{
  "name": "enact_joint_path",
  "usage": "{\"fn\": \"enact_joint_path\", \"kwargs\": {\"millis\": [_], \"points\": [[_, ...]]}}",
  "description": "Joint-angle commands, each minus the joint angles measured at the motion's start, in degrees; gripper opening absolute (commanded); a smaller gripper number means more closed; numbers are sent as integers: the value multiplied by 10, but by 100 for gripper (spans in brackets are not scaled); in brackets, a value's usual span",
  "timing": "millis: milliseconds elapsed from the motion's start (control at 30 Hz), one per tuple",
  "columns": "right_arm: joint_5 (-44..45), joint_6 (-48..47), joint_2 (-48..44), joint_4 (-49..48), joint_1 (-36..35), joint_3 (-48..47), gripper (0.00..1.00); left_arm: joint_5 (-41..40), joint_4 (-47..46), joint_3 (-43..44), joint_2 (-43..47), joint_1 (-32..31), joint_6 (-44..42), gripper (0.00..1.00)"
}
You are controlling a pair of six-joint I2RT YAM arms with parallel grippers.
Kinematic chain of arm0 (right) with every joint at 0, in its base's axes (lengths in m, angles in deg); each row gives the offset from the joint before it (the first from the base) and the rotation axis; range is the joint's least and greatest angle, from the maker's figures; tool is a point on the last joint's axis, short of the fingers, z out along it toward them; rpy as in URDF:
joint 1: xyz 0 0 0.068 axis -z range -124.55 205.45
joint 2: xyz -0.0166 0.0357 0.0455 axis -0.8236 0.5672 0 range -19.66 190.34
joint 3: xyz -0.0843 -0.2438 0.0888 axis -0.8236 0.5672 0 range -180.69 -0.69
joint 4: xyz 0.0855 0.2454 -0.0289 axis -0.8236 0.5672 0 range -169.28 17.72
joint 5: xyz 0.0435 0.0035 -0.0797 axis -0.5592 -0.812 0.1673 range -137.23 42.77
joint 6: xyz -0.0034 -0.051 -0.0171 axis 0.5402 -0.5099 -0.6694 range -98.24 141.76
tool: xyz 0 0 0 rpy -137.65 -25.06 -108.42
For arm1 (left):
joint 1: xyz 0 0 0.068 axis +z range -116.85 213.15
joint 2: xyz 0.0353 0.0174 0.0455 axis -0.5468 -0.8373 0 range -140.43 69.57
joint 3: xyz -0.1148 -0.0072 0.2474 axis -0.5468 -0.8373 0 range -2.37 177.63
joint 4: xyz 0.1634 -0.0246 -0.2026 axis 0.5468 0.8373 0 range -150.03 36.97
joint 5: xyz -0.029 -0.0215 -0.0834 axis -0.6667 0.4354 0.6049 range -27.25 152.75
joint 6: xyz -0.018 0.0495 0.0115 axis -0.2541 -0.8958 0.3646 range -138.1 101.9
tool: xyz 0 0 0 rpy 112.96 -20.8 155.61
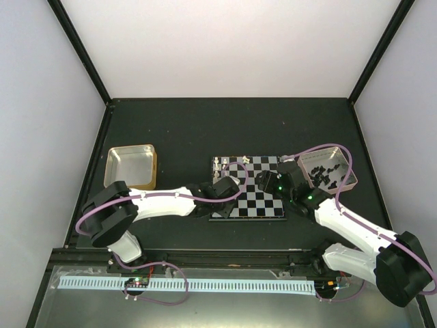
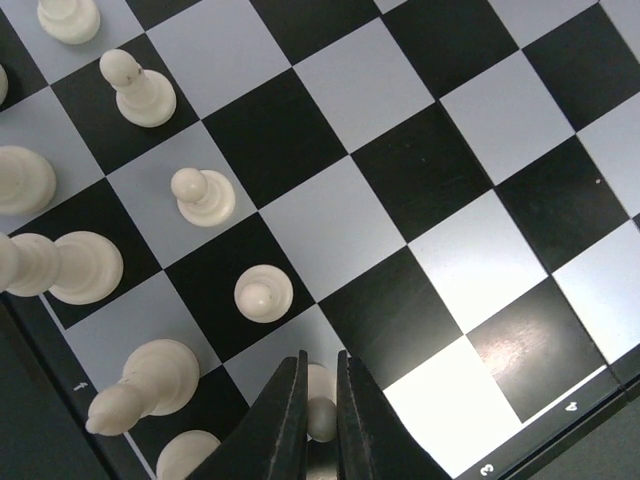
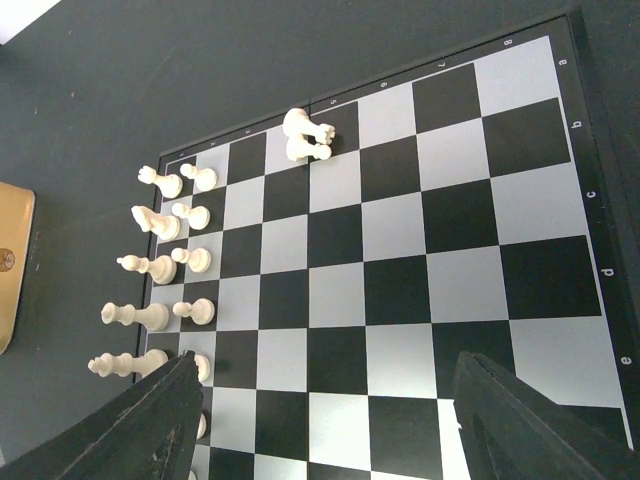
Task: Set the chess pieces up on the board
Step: Place the chess piece on the chessboard, then move the chess piece to the chessboard.
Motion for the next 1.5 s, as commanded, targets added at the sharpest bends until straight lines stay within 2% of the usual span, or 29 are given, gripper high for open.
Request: {"fn": "enact_joint_path", "kwargs": {"millis": [0,100,233,533,767,900,1033,1267,1367,1467], "points": [[13,2,-2,1,2,2,70,-25,22,15,4,2,12,11],[11,2,-1,-1,2,2,70,-22,22,12,12,3,12,28],[5,3,-2,-3,2,1,70,0,4,8,21,4,5,40],[2,3,-9,1,2,-2,70,-4,7,16,59,13,-4,50],[-7,-5,-3,-3,1,-5,70,1,13,7,120,23,-4,54],[-15,-21,16,4,2,-18,69,7,2,-8,178,36,-4,56],[-32,-42,54,11,2,-39,69,-7,-11,-35,275,60,3,59],[-10,-82,156,34,2,-111,65,-121,-52,-133,463,87,12,68],[12,-92,195,28,1,-135,63,-139,-48,-166,538,97,12,71],[17,-107,231,20,2,-164,63,-143,-35,-184,576,105,11,72]]}}
